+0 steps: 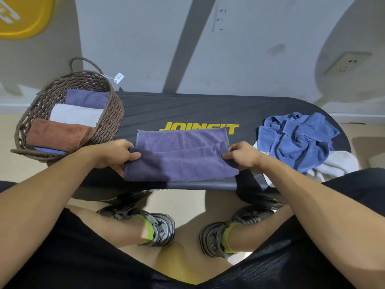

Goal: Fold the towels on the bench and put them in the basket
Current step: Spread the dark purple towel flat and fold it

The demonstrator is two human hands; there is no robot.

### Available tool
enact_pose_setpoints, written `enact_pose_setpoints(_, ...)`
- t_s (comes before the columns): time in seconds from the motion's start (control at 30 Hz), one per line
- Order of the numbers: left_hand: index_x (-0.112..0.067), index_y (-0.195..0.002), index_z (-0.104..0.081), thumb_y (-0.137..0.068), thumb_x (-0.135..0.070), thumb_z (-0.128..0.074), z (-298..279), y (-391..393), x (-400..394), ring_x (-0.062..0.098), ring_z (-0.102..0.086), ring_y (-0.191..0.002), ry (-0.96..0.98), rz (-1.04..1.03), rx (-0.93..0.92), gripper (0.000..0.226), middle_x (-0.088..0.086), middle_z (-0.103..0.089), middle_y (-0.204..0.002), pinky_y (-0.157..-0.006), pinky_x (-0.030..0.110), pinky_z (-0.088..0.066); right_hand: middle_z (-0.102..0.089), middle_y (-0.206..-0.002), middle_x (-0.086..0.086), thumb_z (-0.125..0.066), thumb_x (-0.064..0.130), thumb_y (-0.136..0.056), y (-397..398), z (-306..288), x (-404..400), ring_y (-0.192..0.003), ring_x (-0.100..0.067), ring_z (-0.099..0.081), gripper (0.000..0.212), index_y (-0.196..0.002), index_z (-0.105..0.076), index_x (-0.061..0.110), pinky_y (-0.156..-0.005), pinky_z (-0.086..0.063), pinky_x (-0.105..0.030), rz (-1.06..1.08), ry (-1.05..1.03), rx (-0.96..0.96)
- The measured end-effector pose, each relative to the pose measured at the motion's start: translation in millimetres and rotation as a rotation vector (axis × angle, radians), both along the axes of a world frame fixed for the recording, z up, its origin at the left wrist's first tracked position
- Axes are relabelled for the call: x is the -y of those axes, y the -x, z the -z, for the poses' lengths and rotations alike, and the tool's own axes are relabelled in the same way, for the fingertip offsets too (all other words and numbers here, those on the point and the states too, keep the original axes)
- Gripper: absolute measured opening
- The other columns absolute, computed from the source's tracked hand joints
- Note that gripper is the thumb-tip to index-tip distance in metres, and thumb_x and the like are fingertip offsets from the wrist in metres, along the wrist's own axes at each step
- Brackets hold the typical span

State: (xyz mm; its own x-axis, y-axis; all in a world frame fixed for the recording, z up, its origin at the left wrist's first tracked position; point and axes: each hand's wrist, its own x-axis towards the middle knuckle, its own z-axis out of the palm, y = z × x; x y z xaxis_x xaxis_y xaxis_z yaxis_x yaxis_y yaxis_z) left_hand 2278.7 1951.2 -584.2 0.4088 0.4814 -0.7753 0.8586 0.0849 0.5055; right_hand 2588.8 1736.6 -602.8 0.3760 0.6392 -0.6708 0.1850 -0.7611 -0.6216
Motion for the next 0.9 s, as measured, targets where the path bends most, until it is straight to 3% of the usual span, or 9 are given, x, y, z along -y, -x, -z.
enact_pose_setpoints(0.17,-0.003,-0.093,-0.063,-0.099,-0.019,-0.057,-4,0,-12,0.024,-0.071,-0.061,-0.018,-0.014,0.101,0.018,0.010,-0.071,-0.070,-0.051,0.034,-0.056,-0.059,-0.056,0.004,-0.069,0.019,-0.092,-3,-8,-2,-0.051,-0.012,-0.054,0.020,-0.077,-0.058,0.012,-0.045,-0.044,-0.022,0.129,-0.139,-0.075)
enact_pose_setpoints(0.3,-0.005,-0.083,-0.060,-0.098,-0.017,-0.057,4,-3,-17,0.024,-0.068,-0.065,-0.087,-0.160,0.219,0.019,0.011,-0.069,-0.072,-0.053,0.033,-0.056,-0.062,-0.072,-0.002,-0.068,0.017,-0.091,-5,-4,-6,-0.070,-0.019,-0.059,0.024,-0.073,-0.052,0.017,-0.061,-0.051,-0.032,0.312,-0.251,-0.079)
enact_pose_setpoints(0.4,-0.009,-0.080,-0.054,-0.099,-0.016,-0.056,21,-7,-10,0.022,-0.062,-0.070,-0.125,-0.291,0.220,0.021,0.012,-0.063,-0.081,-0.055,0.032,-0.053,-0.065,-0.080,-0.008,-0.069,0.019,-0.090,1,7,-5,-0.075,-0.021,-0.059,0.021,-0.076,-0.055,0.016,-0.074,-0.055,-0.042,0.324,-0.202,-0.033)
enact_pose_setpoints(0.47,-0.009,-0.082,-0.054,-0.098,-0.014,-0.057,29,-9,-7,0.022,-0.061,-0.071,-0.164,-0.304,0.183,0.018,0.013,-0.062,-0.082,-0.058,0.033,-0.051,-0.067,-0.083,-0.010,-0.069,0.020,-0.090,4,12,-5,-0.076,-0.021,-0.058,0.019,-0.077,-0.056,0.015,-0.079,-0.054,-0.042,0.289,-0.197,0.086)
enact_pose_setpoints(0.57,-0.008,-0.081,-0.056,-0.096,-0.012,-0.058,29,-14,-10,0.021,-0.058,-0.065,-0.298,-0.269,0.143,0.015,0.011,-0.060,-0.076,-0.054,0.031,-0.050,-0.070,-0.084,-0.013,-0.066,0.022,-0.091,6,11,-10,-0.073,-0.021,-0.059,0.017,-0.080,-0.056,0.014,-0.074,-0.052,-0.038,0.245,-0.222,0.194)
enact_pose_setpoints(0.7,-0.008,-0.079,-0.055,-0.097,-0.012,-0.057,26,-19,-21,0.023,-0.056,-0.067,-0.350,-0.264,0.138,0.018,0.011,-0.057,-0.075,-0.055,0.032,-0.051,-0.061,-0.070,0.000,-0.060,0.020,-0.088,6,8,-15,-0.066,-0.016,-0.054,0.016,-0.075,-0.052,0.016,-0.057,-0.040,-0.029,0.270,-0.237,0.270)
enact_pose_setpoints(0.8,-0.007,-0.086,-0.055,-0.099,-0.014,-0.051,25,-24,-29,0.025,-0.055,-0.070,-0.353,-0.258,0.138,0.015,0.012,-0.056,-0.078,-0.056,0.034,-0.051,-0.055,-0.068,0.004,-0.053,0.019,-0.088,10,8,-17,-0.064,-0.012,-0.049,0.014,-0.075,-0.050,0.016,-0.055,-0.035,-0.027,0.335,-0.267,0.284)
enact_pose_setpoints(0.9,-0.008,-0.081,-0.053,-0.100,-0.012,-0.047,27,-27,-32,0.025,-0.047,-0.065,-0.439,-0.240,0.152,0.019,0.010,-0.049,-0.071,-0.055,0.030,-0.043,-0.056,-0.072,0.003,-0.051,0.021,-0.090,10,10,-20,-0.070,-0.016,-0.051,0.015,-0.075,-0.049,0.017,-0.058,-0.037,-0.029,0.352,-0.244,0.285)
